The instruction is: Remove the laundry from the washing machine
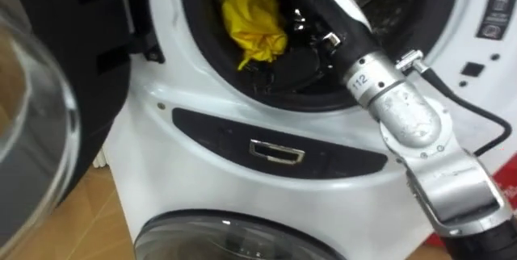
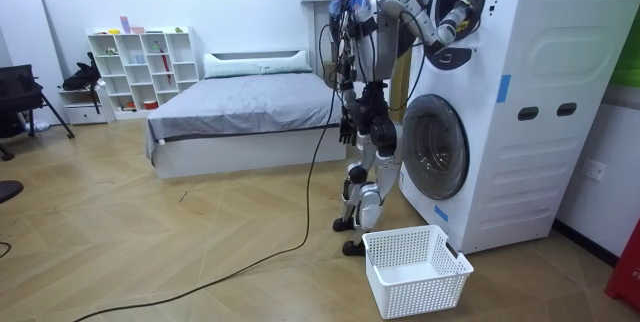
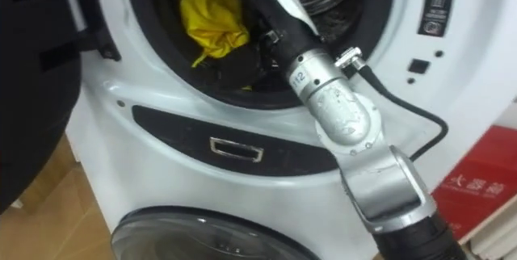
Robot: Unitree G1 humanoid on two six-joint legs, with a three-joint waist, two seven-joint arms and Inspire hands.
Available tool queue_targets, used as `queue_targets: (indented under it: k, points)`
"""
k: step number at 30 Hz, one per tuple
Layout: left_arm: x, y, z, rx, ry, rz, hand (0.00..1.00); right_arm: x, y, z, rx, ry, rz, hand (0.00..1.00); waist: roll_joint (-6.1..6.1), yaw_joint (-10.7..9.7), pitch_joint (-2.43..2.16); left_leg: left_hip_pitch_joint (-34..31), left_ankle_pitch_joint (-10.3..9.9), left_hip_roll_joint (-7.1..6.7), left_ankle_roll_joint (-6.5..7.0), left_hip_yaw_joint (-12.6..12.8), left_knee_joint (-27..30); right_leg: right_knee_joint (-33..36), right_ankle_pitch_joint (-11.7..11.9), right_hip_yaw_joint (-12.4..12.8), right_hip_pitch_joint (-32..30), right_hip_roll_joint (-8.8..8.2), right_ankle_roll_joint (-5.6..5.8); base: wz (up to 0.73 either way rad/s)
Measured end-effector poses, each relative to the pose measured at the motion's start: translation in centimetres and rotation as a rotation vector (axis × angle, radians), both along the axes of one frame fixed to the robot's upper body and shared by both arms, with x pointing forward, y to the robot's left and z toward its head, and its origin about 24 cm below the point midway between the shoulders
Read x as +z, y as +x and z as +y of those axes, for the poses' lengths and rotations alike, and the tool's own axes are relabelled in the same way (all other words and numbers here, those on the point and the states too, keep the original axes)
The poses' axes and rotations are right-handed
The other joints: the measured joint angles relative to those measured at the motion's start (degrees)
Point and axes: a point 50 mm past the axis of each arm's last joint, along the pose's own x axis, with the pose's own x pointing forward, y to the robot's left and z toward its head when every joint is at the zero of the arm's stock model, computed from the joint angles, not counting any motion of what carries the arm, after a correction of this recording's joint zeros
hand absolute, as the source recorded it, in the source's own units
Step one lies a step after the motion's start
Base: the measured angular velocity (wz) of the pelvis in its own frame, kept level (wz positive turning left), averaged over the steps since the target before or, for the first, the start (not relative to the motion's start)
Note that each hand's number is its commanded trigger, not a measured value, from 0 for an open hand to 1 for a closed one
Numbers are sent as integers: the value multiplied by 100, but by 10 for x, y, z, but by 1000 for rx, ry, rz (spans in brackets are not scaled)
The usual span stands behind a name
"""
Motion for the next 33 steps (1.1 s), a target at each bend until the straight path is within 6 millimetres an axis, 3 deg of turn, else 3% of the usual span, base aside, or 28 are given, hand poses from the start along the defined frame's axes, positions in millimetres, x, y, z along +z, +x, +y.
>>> queue_targets:
  k: [10,17,20,26,33]
  points:
    - [4,2,5,13,10,-23,0,-4,18,-9,-54,-25,51,0,-13,51,40,37,7,-20,12,-92,52,24,-17,-95,120,-21,16,5]
    - [5,-3,10,41,18,12,0,15,44,-44,-288,-206,30,0,-103,9,-2,-148,27,-105,54,-298,126,163,-93,-300,-35,-117,49,18]
    - [5,-2,10,46,13,14,0,15,46,-45,-304,-222,35,0,-138,11,-15,-145,27,-112,57,-308,129,167,-92,-318,-28,-127,55,3]
    - [8,19,13,30,9,-34,0,0,56,-50,-299,-274,149,0,-237,-37,16,-153,22,-125,63,-392,166,164,-100,-354,40,-128,62,5]
    - [11,19,22,-2,38,-18,0,-3,56,-48,-297,-396,169,0,-279,39,3,-97,19,-120,71,-323,126,184,-98,-299,33,-126,70,-4]
